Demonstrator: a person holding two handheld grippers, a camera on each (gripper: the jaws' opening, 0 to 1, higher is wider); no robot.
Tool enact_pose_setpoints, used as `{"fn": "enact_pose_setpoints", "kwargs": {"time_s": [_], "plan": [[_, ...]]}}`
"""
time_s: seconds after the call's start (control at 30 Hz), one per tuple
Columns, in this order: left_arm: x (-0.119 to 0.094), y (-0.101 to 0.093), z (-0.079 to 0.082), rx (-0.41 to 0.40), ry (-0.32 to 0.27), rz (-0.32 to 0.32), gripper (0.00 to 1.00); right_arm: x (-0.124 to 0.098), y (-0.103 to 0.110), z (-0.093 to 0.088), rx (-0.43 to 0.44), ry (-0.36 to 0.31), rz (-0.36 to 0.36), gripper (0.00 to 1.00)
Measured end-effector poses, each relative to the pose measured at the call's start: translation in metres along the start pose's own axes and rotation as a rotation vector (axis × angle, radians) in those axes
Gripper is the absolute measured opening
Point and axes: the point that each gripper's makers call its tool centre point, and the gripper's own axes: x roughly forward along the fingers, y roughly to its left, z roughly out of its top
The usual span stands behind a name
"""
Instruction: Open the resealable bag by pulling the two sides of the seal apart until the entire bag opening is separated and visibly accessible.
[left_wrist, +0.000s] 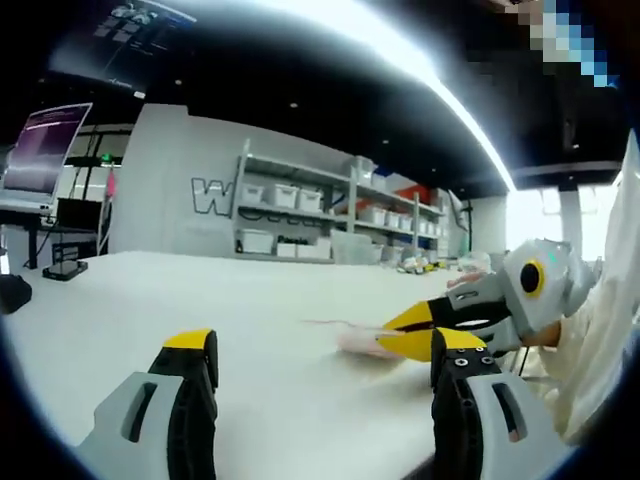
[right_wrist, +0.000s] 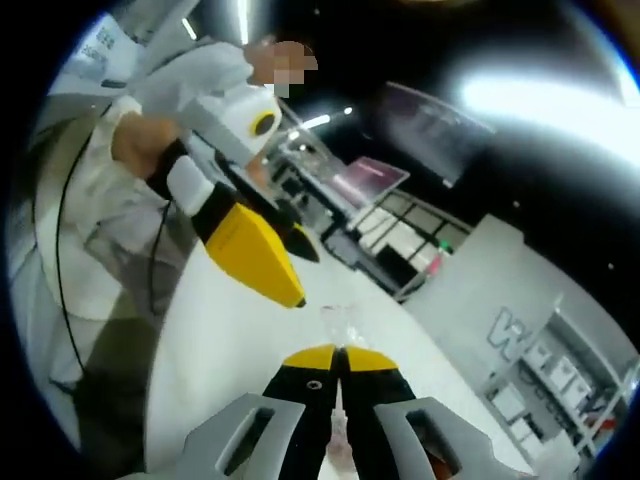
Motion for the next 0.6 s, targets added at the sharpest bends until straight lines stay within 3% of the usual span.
{"fn": "enact_pose_setpoints", "kwargs": {"time_s": [0.17,0.5,0.6], "plan": [[0.0,-0.011,0.002,-0.099,-0.022,-0.069,0.77,-0.005,-0.002,-0.005,0.024,0.02,-0.013,0.0],[0.0,-0.013,-0.002,-0.089,0.001,-0.069,0.77,-0.011,0.001,-0.01,0.076,0.029,-0.013,0.0],[-0.003,-0.02,-0.011,-0.114,0.05,-0.097,0.69,-0.012,0.003,-0.01,0.09,0.028,-0.008,0.0]]}}
